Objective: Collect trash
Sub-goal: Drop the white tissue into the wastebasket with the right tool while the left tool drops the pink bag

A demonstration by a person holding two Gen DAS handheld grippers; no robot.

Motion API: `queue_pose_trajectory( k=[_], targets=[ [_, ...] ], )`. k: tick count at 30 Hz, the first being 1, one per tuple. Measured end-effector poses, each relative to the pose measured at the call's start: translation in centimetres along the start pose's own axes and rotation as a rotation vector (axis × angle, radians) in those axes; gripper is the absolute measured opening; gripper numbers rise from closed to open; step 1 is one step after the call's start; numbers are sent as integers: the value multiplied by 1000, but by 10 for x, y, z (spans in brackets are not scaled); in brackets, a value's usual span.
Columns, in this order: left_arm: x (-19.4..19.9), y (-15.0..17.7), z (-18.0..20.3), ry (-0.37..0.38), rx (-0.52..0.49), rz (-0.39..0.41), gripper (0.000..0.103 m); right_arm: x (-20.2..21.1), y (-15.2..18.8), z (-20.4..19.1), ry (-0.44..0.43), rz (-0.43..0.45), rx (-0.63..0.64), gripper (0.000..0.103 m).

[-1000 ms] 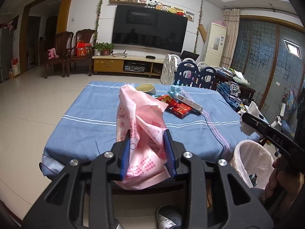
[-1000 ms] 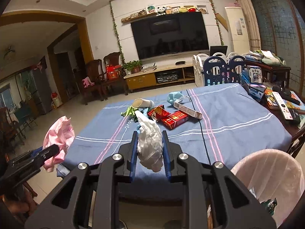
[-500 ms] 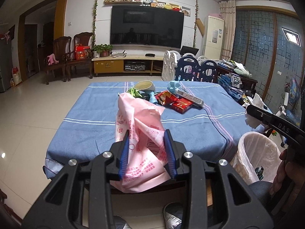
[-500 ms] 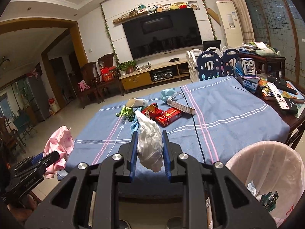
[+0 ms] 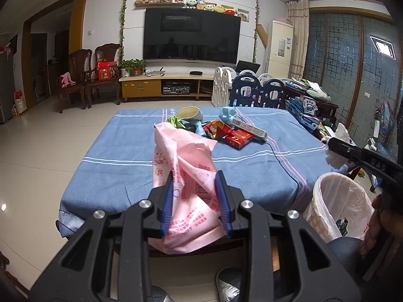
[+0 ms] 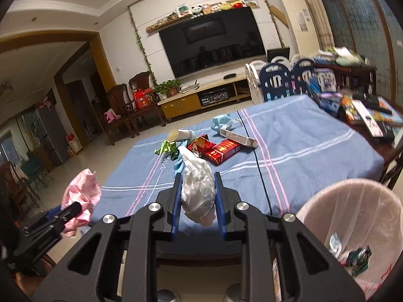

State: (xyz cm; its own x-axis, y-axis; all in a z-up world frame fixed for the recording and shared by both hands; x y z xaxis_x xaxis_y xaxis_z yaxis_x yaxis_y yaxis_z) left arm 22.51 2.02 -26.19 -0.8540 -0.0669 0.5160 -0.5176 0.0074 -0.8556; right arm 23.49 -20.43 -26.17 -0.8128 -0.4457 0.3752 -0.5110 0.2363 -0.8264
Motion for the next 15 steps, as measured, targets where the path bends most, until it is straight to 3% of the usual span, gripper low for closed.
queue_pose_trajectory(
  k=[3, 9, 10, 13, 15],
  targets=[
    [1, 0, -2, 6, -7, 4, 32, 29, -5, 18, 28, 16, -7, 24],
    [0, 2, 10, 29, -46, 0, 30, 84, 9, 94, 191, -4, -28, 30],
    [0, 2, 14, 36, -63, -3, 29, 89, 16, 108, 221, -11, -40, 38],
    [4, 5, 49, 107, -137, -13, 29, 105, 52, 161, 301, -82, -150, 85],
    [11, 9, 80, 178, -169, -33, 29, 116, 69, 179, 308, -111, -228, 86]
  ],
)
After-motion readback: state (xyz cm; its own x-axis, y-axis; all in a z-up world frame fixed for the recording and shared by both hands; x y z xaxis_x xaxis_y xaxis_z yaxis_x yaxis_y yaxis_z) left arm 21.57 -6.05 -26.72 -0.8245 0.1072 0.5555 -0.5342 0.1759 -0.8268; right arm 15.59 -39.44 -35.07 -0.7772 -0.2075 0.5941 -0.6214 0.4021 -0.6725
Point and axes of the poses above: each gripper's, at about its wrist camera, not at the fingertips, and x roughly against the way its jaws point, z to its right, y to its underside, the point moved 8 cm from there along -x, roughly the way its jaws point, and after that the axes turned 12 degrees about -y, right-handed, at the moved point
